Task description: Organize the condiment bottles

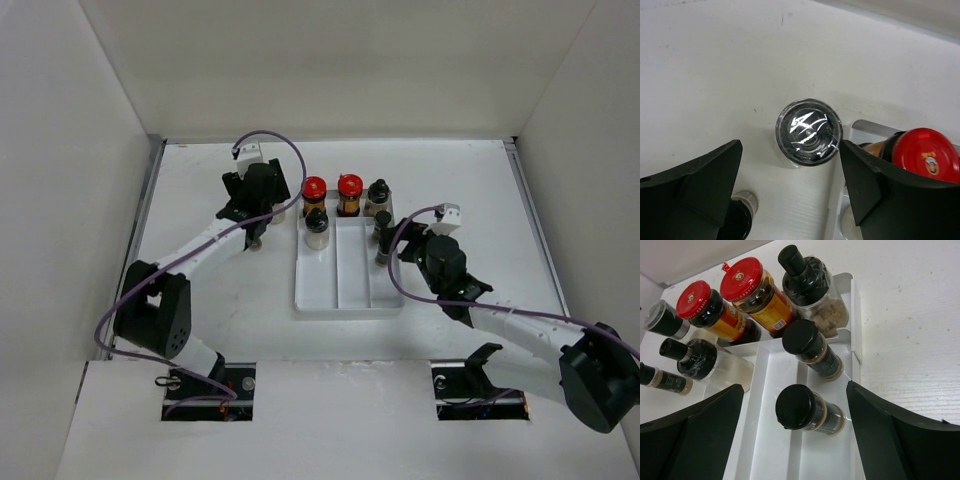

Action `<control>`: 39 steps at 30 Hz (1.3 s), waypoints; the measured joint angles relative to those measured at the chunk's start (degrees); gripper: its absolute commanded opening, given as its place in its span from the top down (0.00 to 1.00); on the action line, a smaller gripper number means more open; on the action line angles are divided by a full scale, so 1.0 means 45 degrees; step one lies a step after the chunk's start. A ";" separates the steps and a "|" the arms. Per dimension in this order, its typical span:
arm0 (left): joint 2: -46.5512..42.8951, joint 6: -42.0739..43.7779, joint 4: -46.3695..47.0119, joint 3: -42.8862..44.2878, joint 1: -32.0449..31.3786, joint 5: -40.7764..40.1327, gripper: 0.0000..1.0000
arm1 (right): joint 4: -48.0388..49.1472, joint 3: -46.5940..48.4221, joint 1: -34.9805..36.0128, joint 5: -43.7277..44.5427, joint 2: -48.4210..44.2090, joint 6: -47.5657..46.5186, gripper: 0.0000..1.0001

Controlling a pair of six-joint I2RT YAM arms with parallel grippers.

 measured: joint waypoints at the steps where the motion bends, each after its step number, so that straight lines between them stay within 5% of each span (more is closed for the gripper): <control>1: 0.0340 0.0005 -0.0151 0.0189 0.0102 0.0083 0.22 | -0.0005 0.0000 0.0000 0.0000 0.0019 0.0000 0.09; 14: 0.2516 0.0253 -0.0525 0.1812 0.0345 0.0913 0.26 | 0.0005 0.0000 0.0005 -0.0063 0.0175 -0.0005 0.08; 22: 0.3011 0.0350 -0.0685 0.1870 0.0330 0.0967 0.55 | 0.0010 0.0000 0.0015 -0.0087 0.0243 -0.0010 0.07; 25: 0.2934 0.0359 -0.0709 0.1841 0.0272 0.0816 0.59 | 0.0010 0.0000 0.0015 -0.0092 0.0267 -0.0005 0.07; 39: -0.2817 0.1069 -0.1088 0.0962 -0.2730 -0.1073 0.60 | 0.0078 -0.0029 -0.0015 -0.0049 -0.0287 0.0000 0.07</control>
